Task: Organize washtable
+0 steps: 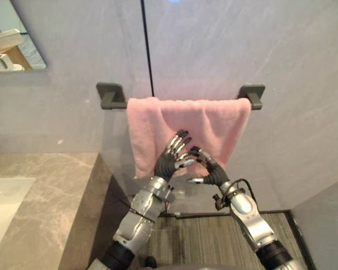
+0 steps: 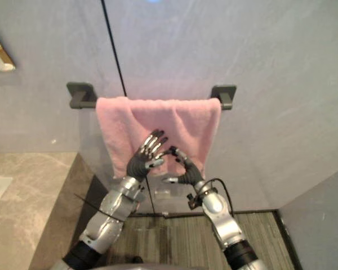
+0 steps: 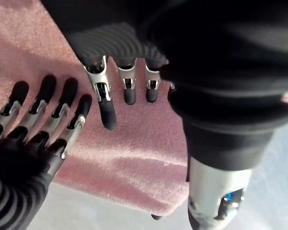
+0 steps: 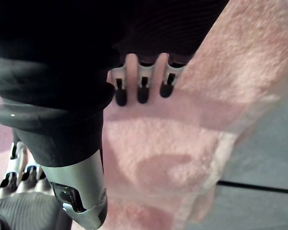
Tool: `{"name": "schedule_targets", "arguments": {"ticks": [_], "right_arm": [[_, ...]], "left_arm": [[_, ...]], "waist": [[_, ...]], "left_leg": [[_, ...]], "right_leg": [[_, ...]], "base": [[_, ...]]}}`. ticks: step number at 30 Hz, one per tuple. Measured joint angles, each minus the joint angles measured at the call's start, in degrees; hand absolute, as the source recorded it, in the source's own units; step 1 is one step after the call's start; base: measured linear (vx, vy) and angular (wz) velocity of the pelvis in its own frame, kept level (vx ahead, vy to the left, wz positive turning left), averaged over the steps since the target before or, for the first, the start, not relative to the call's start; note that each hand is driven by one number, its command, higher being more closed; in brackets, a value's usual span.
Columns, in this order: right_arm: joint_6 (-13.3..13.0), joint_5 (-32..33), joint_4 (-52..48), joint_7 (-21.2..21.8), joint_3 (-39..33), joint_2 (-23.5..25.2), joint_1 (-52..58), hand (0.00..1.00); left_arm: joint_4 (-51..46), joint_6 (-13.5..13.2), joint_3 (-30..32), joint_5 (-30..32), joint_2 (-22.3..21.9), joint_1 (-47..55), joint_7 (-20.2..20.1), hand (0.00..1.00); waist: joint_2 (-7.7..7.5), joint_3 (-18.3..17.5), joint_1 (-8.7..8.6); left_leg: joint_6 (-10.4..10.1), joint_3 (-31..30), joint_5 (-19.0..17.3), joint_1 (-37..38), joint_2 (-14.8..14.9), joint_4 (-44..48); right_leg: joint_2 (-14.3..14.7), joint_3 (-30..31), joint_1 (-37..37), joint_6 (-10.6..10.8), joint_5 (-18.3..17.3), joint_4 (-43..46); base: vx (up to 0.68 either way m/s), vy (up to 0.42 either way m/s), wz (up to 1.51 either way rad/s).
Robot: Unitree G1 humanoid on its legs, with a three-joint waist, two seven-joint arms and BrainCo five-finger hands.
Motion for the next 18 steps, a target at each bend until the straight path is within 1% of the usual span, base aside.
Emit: {"name": "schedule_targets", "arguments": {"ticks": [4,8,13,18], "right_arm": [[-0.01,-0.15,0.61,-0.59,-4.01,1.04,-0.16,0.00],[0.03,-0.51,3.96,-2.78,-9.53,2.04,-0.55,0.00],[0.02,-0.75,3.97,-5.26,-15.99,3.30,-0.52,0.00],[0.00,-1.24,3.95,-7.00,-23.39,3.63,0.59,0.00]], "left_arm": [[2.40,-0.04,3.43,0.83,-0.72,-0.51,0.75,0.00],[5.45,-0.04,7.20,2.75,-0.69,-0.74,2.50,0.00],[5.54,-0.08,11.34,3.58,-0.60,-0.75,3.43,0.00],[5.52,-0.11,15.64,6.50,-0.45,0.45,3.61,0.00]], "waist": [[-0.01,-0.01,-0.06],[-0.41,-0.07,-0.03],[-0.99,-0.32,-0.04],[-1.28,-0.45,-0.08]], "left_leg": [[0.00,0.03,0.00,0.02,0.10,-0.19],[0.01,0.13,0.01,-0.16,0.17,-0.33],[0.02,0.19,0.02,-0.28,0.12,-0.32],[0.02,0.08,0.04,0.25,0.08,-0.20]], "right_leg": [[0.08,0.09,-0.06,-0.06,0.02,0.07],[0.13,0.16,-0.54,-0.12,0.09,0.10],[0.08,0.28,-0.66,-0.06,0.41,0.04],[0.08,0.26,0.29,-0.13,0.69,-0.42]], "base": [[-0.02,-0.001,0.00],[-0.05,0.003,-0.04],[-0.01,0.001,-0.01],[0.00,-0.002,0.01]]}}
